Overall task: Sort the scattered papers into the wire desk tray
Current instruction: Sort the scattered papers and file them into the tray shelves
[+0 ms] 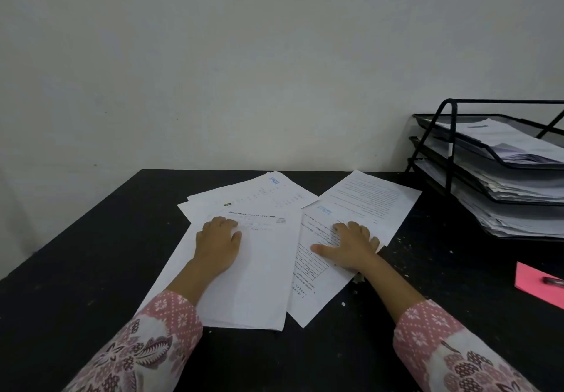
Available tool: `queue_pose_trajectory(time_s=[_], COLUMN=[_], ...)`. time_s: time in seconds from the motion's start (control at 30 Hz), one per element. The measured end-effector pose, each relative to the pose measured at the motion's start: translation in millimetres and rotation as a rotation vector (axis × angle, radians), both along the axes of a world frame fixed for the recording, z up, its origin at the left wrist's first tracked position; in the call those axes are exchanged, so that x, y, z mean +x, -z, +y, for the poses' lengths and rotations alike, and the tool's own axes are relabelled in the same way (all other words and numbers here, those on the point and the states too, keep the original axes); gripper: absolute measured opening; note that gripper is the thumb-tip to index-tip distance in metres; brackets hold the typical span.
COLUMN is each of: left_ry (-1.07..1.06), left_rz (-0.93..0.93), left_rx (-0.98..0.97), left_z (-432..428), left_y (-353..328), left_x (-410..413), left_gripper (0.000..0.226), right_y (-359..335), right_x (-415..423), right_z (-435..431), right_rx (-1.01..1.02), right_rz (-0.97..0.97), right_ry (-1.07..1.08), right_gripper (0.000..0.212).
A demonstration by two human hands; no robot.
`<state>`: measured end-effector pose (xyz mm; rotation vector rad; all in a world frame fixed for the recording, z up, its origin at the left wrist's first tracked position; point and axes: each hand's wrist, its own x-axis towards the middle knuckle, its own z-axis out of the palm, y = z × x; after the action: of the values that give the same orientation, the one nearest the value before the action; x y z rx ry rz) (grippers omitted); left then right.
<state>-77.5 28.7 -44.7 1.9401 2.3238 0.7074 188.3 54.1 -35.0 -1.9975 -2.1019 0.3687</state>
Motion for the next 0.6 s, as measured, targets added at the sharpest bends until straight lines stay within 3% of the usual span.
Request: queue_pose_trajectory(time_s=[0.07, 0.17, 0.3, 0.43, 0.6], left_ry=[-0.095, -0.3, -0.333, -0.348, -0.324], left_rz=[0.01, 0.015, 0.054, -0.032, -0.055], left_rx=[0.013, -0.158, -0.233, -0.274, -0.36], left_z=[1, 0, -1, 0, 2], left_y=[-1, -5, -14, -27, -35], left_x=[1, -1, -1, -9, -17], left_gripper=[0.043, 0.072, 0.092, 0.098, 0.087], right_y=[0, 0, -1, -2, -3], right_x=[2, 4, 4, 0, -2], right_z=[0, 1, 0, -2, -5], right_rx=[-0.004, -0.011, -0.015, -0.011, -0.008], right_rz=[-0.001, 0.001, 0.011, 0.024, 0.037], right_ry=[-0.002, -0.001, -0.008, 0.0, 0.009], right_gripper=[0.082, 0.082, 0.076, 0.071, 0.069])
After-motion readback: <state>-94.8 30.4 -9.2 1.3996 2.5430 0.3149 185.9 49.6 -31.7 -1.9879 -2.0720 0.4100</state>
